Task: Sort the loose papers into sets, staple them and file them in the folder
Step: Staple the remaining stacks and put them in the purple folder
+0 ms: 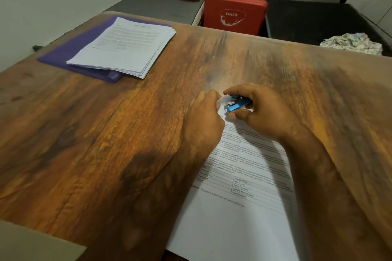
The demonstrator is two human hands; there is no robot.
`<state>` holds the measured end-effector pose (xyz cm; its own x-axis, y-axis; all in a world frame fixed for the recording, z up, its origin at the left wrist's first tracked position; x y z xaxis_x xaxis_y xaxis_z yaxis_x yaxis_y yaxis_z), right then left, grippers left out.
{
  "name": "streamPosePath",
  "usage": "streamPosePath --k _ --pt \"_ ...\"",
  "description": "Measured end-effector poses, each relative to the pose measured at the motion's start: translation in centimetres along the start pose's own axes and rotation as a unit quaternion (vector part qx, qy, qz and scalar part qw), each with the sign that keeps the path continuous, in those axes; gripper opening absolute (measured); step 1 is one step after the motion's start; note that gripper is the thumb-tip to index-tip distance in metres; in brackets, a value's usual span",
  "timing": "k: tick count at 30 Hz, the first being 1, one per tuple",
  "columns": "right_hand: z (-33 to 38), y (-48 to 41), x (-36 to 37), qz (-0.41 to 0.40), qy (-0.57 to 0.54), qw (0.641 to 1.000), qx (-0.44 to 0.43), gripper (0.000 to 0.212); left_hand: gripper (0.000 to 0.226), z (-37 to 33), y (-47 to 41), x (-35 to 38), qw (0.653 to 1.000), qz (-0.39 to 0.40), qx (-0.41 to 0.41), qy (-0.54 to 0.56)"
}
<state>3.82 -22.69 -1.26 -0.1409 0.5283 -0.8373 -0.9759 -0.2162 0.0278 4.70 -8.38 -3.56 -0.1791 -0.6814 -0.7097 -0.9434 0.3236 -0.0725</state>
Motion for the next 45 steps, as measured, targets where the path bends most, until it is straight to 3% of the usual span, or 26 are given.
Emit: streamPosePath --k 4,10,27,32,34,45 --pt "0.1 -0.1 0.1 -0.013 0.004 1.0 -0.008 0.053 0.016 -0.1 0.1 -0.2 1.0 0.0 0.006 0.005" --pt "0.4 -0.2 0.4 -0.03 0.033 0.999 -0.026 0.036 0.012 0.0 0.1 -0.2 1.0 -0.005 -0.013 0.012" --pt "0.2 -0.5 0.8 -0.06 0.074 0.994 -0.053 0.032 0.013 0.7 -0.1 0.1 0.999 -0.003 -0.022 0.027" --pt "-0.2 -0.5 1.0 -0.077 0.085 0.991 -0.073 0.035 0.053 0.4 0.3 0.4 0.997 0.054 0.025 0.049" --pt "-0.3 -0.6 1.2 -0.076 0.078 0.991 -0.08 0.035 0.056 0.1 0.6 0.4 0.995 0.072 0.057 0.022" --pt "-0.6 0.1 1.3 -0.101 0.068 0.987 -0.102 0.031 0.039 0.6 0.1 0.4 0.996 0.049 0.075 0.021"
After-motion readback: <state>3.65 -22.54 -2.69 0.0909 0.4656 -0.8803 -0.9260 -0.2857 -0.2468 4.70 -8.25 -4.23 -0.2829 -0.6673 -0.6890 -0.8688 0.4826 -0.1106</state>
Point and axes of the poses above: each hand's wrist, its own y-axis away from the middle knuckle, its own x-axis out of the palm, z = x × y, the point moved 5 cm from there along -y, towards the middle knuckle, and after that the axes turned 13 degrees about z, right-handed, at the moved point
